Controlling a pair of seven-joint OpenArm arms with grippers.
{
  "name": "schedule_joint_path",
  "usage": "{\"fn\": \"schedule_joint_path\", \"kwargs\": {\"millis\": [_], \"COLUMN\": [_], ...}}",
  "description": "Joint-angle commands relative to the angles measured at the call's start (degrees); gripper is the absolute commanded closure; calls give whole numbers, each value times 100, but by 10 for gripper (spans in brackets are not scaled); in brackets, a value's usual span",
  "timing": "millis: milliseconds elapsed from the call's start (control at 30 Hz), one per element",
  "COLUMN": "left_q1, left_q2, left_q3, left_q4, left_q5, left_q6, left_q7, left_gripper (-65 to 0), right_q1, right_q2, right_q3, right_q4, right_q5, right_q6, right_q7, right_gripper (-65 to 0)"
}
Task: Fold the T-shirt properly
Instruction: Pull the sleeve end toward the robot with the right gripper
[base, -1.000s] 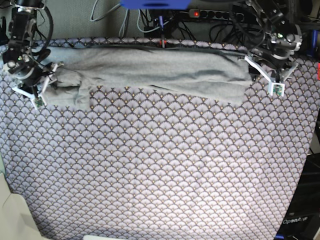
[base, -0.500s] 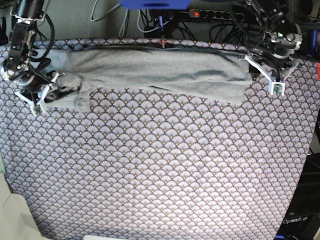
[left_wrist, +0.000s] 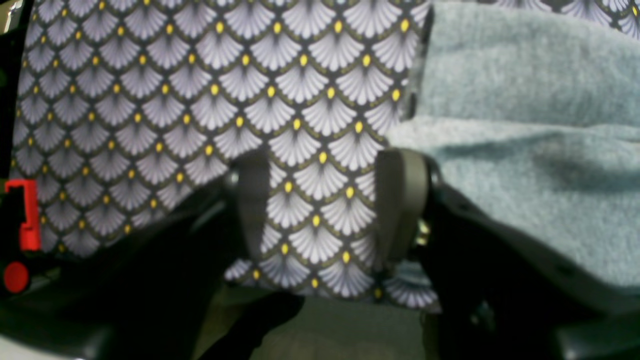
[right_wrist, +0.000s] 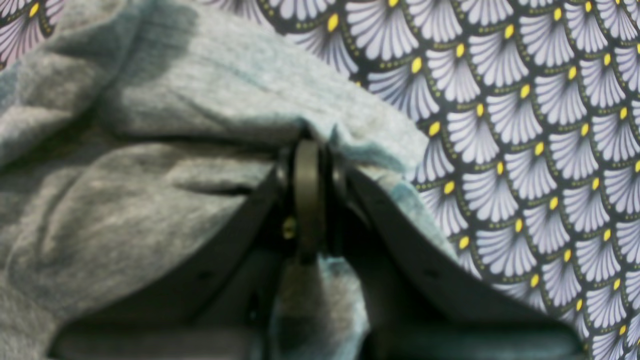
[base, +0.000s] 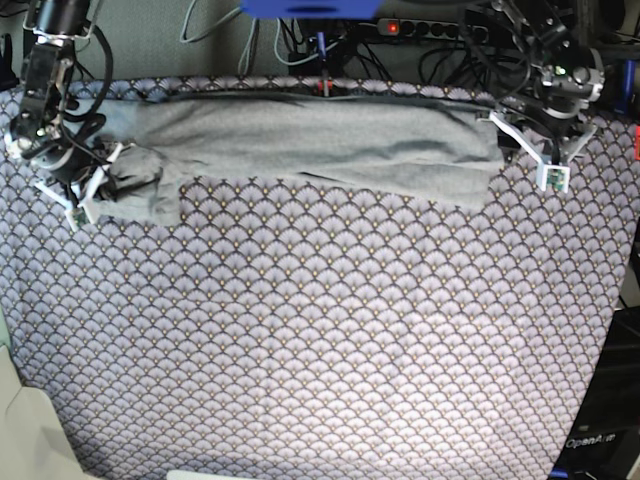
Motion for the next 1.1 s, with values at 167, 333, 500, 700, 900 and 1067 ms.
{"fn": "schedule_joint_path", "kwargs": {"millis": [167, 333, 500, 700, 900, 1067], "left_q1": [-34, -34, -34, -43, -43, -43], "left_q2": [-37, -37, -37, -37, -37, -37], "left_q3": [-8, -8, -8, -8, -8, -8], "left_q4": [83, 83, 75, 75, 75, 75], "left_q5": [-75, -75, -75, -75, -75, -75], "left_q6": [14, 14, 14, 14, 14, 14], "left_q7": [-99, -99, -99, -108, -108, -108], "left_gripper": [-332, -332, -332, -332, -332, -332], "right_q1": [-228, -623, -966, -1458, -1863, -2179], "right_q2": [96, 79, 70, 70, 70, 70], "right_q3": [26, 34, 26, 43, 43, 52], "right_q4": [719, 1660, 2143, 2548, 2838, 2838], "right_q5": [-255, -255, -246, -228, -228, -228], "right_q6": [-29, -29, -29, -29, -29, -29], "right_q7": [-180, -118, -109, -83, -48, 471], "right_gripper": [0, 0, 0, 0, 0, 0]}}
